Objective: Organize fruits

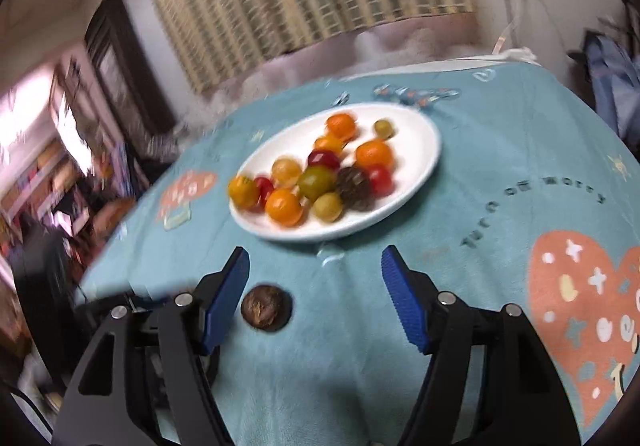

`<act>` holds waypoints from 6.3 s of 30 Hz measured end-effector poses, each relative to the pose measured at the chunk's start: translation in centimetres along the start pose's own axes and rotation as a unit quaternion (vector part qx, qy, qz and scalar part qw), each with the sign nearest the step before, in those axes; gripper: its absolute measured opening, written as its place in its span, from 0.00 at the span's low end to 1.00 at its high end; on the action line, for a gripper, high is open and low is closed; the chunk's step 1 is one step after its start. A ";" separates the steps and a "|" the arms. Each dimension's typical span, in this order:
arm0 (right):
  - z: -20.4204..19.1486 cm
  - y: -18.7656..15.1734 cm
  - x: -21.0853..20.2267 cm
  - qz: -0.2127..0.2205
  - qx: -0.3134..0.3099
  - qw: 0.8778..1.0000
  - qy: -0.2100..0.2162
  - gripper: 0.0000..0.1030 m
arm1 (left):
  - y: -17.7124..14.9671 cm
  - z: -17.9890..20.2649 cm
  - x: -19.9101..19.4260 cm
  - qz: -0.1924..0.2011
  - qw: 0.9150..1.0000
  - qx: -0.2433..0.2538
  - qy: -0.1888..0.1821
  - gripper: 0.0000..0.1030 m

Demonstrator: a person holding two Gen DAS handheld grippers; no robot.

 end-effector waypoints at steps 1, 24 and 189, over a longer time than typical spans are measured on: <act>-0.7 -0.5 0.5 -0.006 -0.021 1.000 -0.007 0.67 | 0.0 -0.8 0.0 -0.002 1.000 -0.013 0.004 0.45; -3.7 -3.8 2.9 -0.053 -0.121 0.991 -0.035 0.42 | -1.3 -2.4 2.5 -0.047 0.998 -0.037 0.021 0.45; -1.1 -2.0 -1.3 0.048 -0.024 0.991 -0.122 0.99 | 3.0 0.4 -3.2 0.042 0.988 -0.012 0.150 0.98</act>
Point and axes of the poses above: each gripper's, at about its wrist camera, not at the fingertips, and x roughly the way its jaws point, z to its right, y to its top, the point moved 4 cm from there along x, roughly the way its jaws point, and after that the axes turned 13 degrees about x, right-handed, at the moved point
